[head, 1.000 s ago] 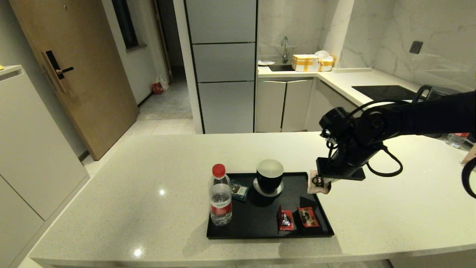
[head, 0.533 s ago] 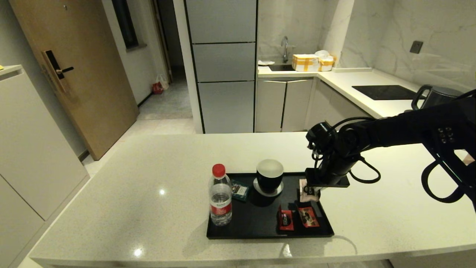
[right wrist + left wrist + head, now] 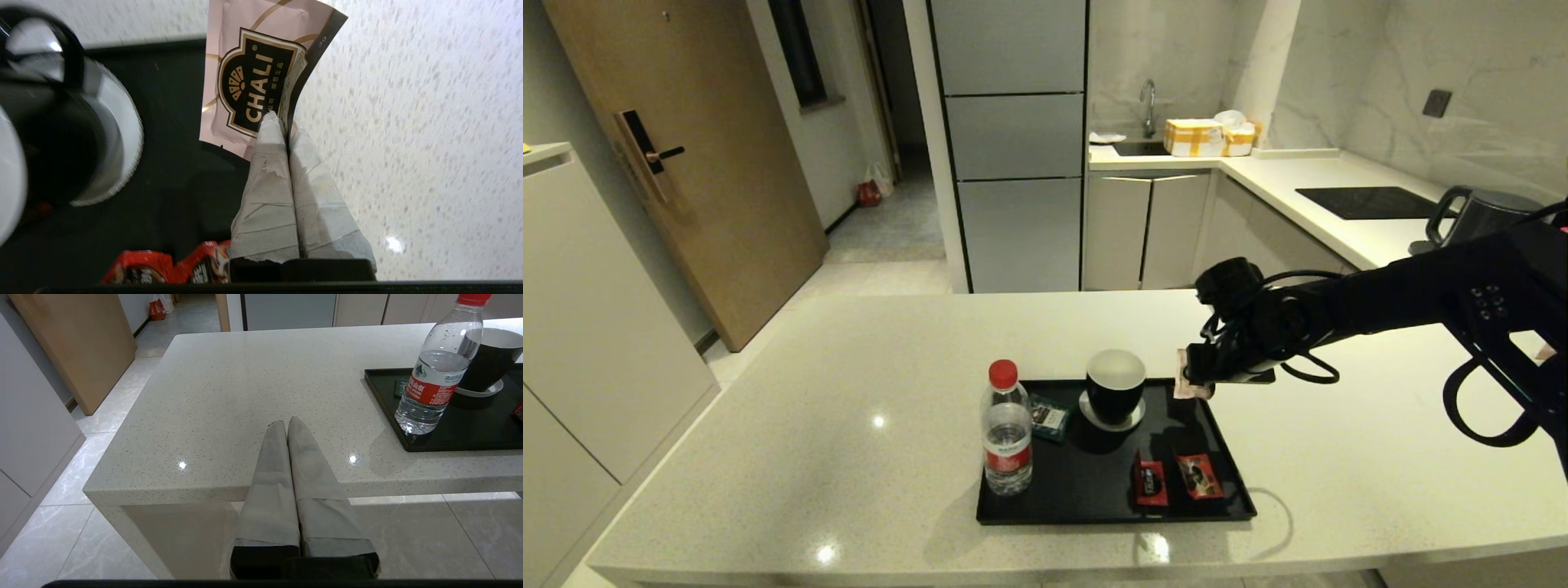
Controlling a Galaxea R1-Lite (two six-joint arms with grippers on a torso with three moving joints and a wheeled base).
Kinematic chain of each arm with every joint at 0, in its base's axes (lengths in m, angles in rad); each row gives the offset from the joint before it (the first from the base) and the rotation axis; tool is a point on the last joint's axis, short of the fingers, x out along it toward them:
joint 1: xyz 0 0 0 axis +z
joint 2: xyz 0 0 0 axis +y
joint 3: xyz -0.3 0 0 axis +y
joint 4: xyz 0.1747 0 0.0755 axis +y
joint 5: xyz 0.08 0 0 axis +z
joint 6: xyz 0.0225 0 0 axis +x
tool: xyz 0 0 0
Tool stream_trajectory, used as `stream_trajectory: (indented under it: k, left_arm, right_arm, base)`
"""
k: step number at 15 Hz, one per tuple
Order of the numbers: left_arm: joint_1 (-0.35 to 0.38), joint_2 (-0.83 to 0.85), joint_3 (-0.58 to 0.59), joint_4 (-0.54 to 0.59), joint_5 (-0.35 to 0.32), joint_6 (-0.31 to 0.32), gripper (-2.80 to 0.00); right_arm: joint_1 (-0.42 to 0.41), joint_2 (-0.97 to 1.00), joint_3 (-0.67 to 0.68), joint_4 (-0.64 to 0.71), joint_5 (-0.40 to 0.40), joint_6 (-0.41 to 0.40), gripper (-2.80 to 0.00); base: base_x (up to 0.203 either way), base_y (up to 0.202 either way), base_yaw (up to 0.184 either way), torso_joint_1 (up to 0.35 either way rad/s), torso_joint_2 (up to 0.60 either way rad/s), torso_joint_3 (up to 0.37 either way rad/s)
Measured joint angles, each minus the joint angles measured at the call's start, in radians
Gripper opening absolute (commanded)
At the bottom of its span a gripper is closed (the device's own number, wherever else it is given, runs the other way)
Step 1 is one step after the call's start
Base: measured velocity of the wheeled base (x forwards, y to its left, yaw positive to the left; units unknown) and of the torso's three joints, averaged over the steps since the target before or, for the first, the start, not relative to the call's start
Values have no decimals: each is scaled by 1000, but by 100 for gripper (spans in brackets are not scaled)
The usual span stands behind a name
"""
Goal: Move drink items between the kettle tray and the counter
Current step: Return the tea bag to its original position
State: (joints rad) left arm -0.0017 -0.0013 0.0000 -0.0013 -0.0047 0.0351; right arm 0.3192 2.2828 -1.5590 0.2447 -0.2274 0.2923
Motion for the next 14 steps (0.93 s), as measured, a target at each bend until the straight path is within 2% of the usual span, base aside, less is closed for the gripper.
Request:
stream_trajectory:
  k: [8, 9, 14]
  left_arm:
    - [0, 0, 0, 0, 0, 1, -280]
    - [0, 0, 0, 0, 0, 1, -280]
    - [1, 0, 0, 0, 0, 1, -280]
  right_arm:
    - [51, 0, 61, -7, -2, 4, -280]
    - [56, 3, 64, -8, -5, 4, 0]
    - [59, 6, 70, -10, 0, 11, 0]
  base:
    - [0, 0, 0, 0, 0, 0]
    - [0, 0, 0, 0, 0, 0]
    - [0, 0, 0, 0, 0, 0]
